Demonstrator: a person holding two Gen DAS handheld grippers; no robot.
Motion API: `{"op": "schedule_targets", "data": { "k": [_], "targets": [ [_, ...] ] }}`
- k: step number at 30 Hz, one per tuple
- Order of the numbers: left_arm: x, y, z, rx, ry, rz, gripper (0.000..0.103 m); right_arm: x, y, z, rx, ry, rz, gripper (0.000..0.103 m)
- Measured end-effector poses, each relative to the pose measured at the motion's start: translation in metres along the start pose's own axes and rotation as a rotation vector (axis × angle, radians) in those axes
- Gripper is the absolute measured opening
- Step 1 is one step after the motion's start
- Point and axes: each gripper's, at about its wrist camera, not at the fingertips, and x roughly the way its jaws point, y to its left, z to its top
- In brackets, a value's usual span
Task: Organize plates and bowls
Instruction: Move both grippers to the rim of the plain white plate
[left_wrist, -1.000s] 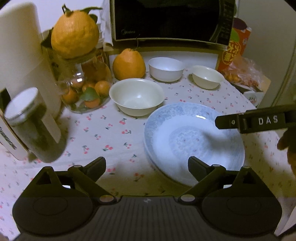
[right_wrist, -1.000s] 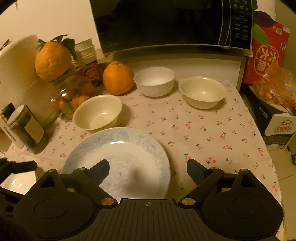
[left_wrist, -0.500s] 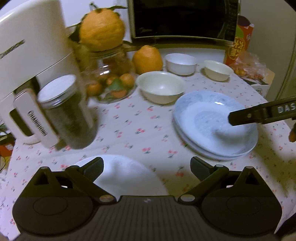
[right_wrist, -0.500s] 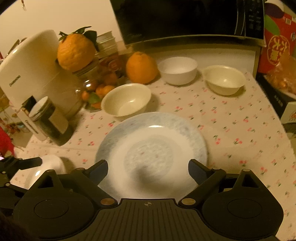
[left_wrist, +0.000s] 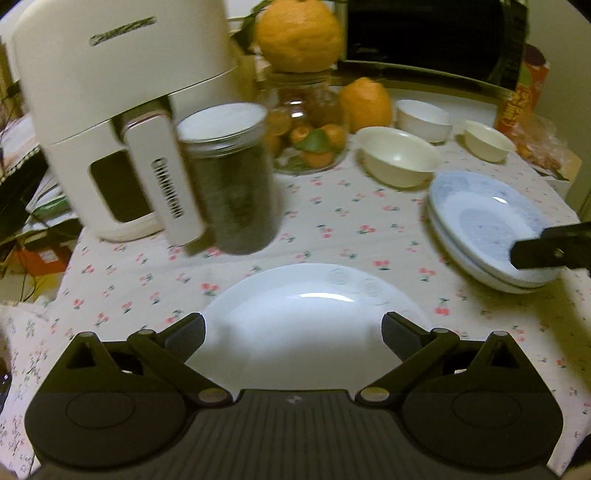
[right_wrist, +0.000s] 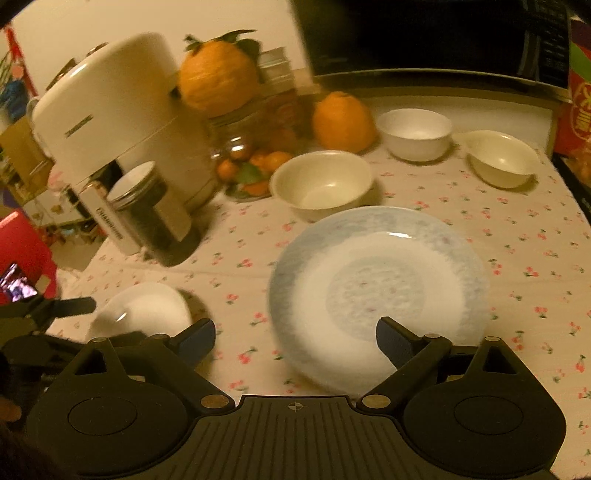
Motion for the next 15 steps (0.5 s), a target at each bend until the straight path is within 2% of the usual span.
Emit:
{"op": "schedule_targets", "data": {
  "k": [9, 11, 15],
  "targets": [
    [0.007, 0.039, -0.005, -0.073, 0.034, 0.038, 0.100, 0.007, 0.040, -0.012, -0.062, 0.032, 0.099, 0.096],
    [0.010, 0.049, -0.007, -0.105, 0.056, 0.032, 0.097, 0.010, 0.049, -0.015, -0.070, 0.048, 0.129, 0.096],
    [0.017, 0.064, -0.010, -0.186, 0.103, 0.008, 0.081, 0.018, 0.064, -0.022, -0.075, 0.086, 0.167, 0.096]
  ]
}}
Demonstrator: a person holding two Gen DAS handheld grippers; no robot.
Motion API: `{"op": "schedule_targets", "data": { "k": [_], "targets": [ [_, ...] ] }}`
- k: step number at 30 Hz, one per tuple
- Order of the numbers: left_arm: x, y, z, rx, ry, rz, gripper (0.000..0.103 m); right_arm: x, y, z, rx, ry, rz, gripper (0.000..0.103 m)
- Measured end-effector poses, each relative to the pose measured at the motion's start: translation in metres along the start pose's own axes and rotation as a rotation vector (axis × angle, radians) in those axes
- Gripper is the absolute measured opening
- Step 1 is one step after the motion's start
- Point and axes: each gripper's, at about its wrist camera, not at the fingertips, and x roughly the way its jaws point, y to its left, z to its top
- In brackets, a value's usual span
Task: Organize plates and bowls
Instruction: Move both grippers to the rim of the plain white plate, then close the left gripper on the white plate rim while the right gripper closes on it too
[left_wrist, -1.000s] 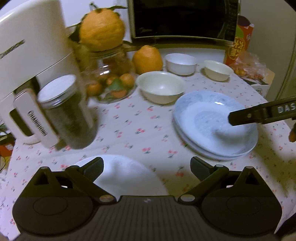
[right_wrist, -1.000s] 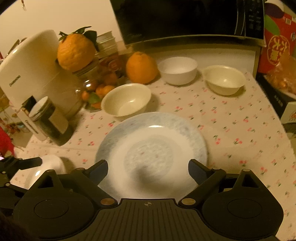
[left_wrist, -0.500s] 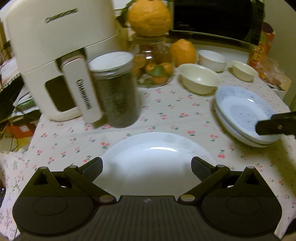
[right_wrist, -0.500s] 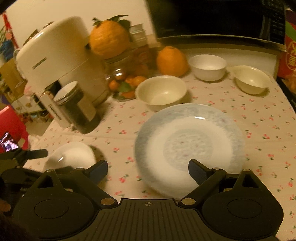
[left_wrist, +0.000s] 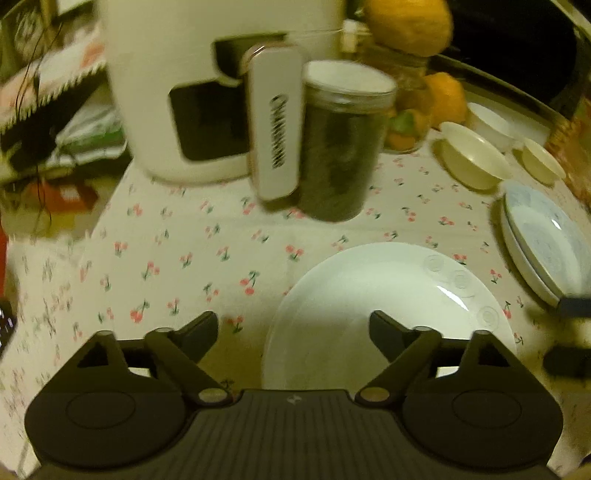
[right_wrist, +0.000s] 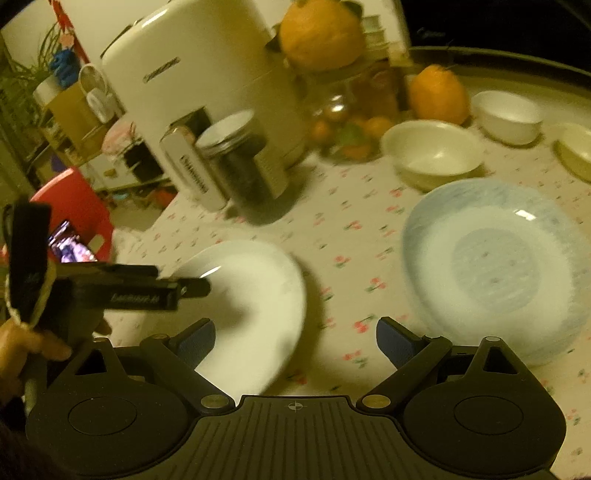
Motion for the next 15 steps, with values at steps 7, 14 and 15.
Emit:
{"op": "schedule_targets", "data": {
  "k": [7, 14, 15],
  "targets": [
    [0.005, 0.013, -0.001, -0.112, 0.058, -0.060, 0.057, 0.019, 0.005, -0.005, 0.040, 0.057, 0.021, 0.095],
    [0.005, 0.013, -0.002, -0.103, 0.083, -0.058, 0.038, 0.032, 0.002, -0.011, 0.055, 0.086, 0.004, 0.075],
    [0.005, 0.013, -0.002, -0.106, 0.086, -0.066, 0.034, 0.033, 0.003, -0.012, 0.049, 0.093, 0.003, 0.066]
  ]
}}
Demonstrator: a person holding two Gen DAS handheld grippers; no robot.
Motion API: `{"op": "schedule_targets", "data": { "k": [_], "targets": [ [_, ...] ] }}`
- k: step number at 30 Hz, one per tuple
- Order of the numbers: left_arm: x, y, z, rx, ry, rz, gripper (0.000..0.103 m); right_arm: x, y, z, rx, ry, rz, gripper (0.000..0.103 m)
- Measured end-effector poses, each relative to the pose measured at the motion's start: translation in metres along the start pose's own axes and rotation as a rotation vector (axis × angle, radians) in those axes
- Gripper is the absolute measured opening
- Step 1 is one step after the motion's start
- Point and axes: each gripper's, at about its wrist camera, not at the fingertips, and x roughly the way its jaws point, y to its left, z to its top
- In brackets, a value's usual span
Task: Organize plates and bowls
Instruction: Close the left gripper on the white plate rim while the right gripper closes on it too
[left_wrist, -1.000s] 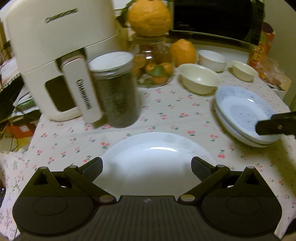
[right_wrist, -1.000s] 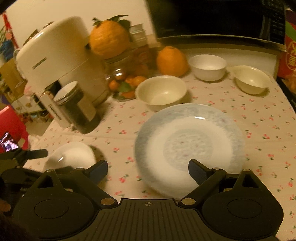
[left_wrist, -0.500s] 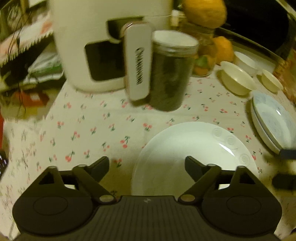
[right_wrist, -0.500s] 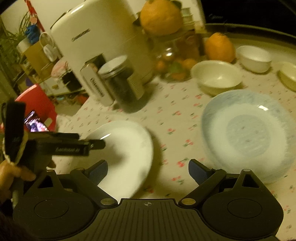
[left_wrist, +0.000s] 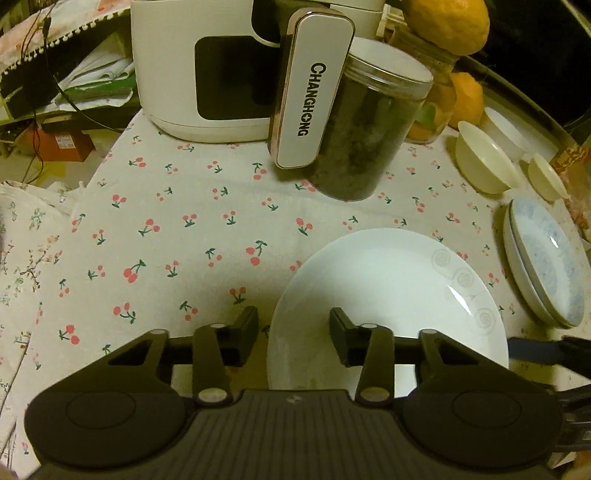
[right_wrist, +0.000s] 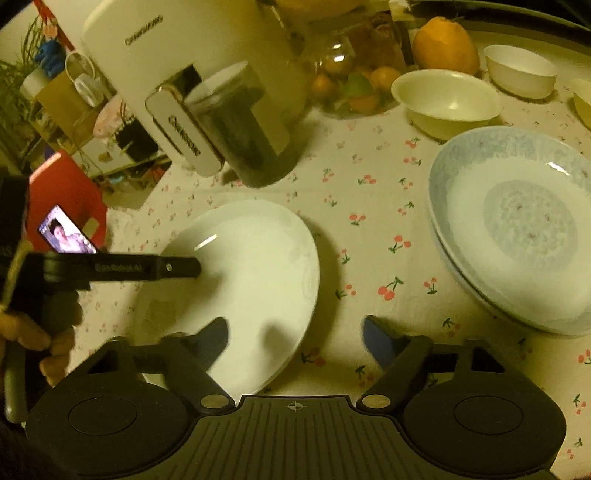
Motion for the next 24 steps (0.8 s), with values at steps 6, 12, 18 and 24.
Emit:
{"op": "schedule_targets", "data": {
  "k": [6, 12, 18, 24],
  "targets": [
    [0.000, -0.001, 0.000, 0.005, 0.005, -0.006, 0.030, 0.007, 0.008, -0.005, -0.059, 0.001, -0.005, 0.041],
    [0.000, 0.000, 0.001, -0.008, 0.001, -0.002, 0.028, 0.011, 0.013, -0.005, -0.090, -0.003, -0.007, 0.033],
    [-0.005, 0.001, 0.002, -0.020, -0.023, -0.001, 0.021, 0.008, 0.008, -0.003, -0.085, -0.024, -0.031, 0.023],
    [-0.005, -0.004, 0.004, -0.018, -0.031, -0.011, 0.019, -0.002, 0.004, 0.003, -0.073, -0.072, -0.045, 0.022]
  ]
}}
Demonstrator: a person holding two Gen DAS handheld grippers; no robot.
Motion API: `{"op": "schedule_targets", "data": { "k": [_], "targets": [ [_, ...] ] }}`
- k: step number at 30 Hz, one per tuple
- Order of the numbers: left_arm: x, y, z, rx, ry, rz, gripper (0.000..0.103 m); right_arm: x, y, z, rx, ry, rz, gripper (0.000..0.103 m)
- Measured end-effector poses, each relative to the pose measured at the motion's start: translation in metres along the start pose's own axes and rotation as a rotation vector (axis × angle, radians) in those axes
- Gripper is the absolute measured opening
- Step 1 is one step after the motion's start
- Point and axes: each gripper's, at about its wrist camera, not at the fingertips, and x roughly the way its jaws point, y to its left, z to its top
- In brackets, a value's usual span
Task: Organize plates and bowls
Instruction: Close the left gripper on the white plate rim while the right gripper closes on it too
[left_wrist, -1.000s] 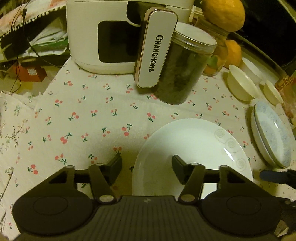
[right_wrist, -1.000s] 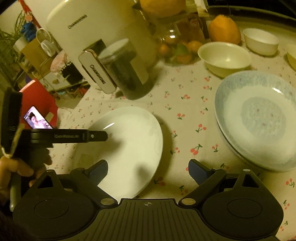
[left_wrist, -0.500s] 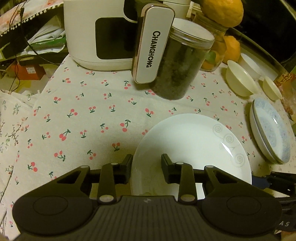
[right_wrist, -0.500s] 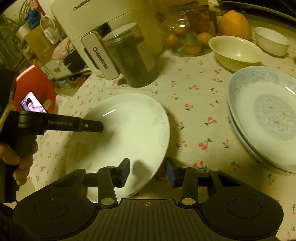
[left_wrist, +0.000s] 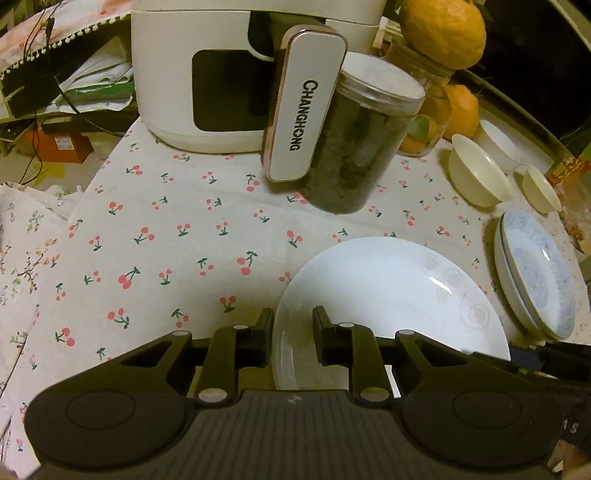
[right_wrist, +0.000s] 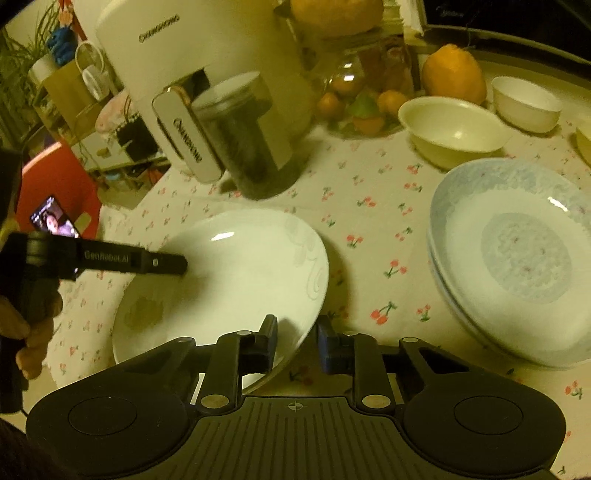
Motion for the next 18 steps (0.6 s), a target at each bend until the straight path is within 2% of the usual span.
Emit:
{"op": "schedule_targets", "data": {
  "k": [8, 18],
  "targets": [
    [-0.011, -0.007, 0.006, -0.018, -0.051, -0.045, 0.017, -0.011, -0.010, 0.010, 0.021, -0.040, -0.003, 0.022],
    [-0.014, -0.023, 0.012, -0.009, -0.070, -0.078, 0.017, -0.023, -0.026, 0.020, 0.066, -0.071, -0.012, 0.022]
  ]
}}
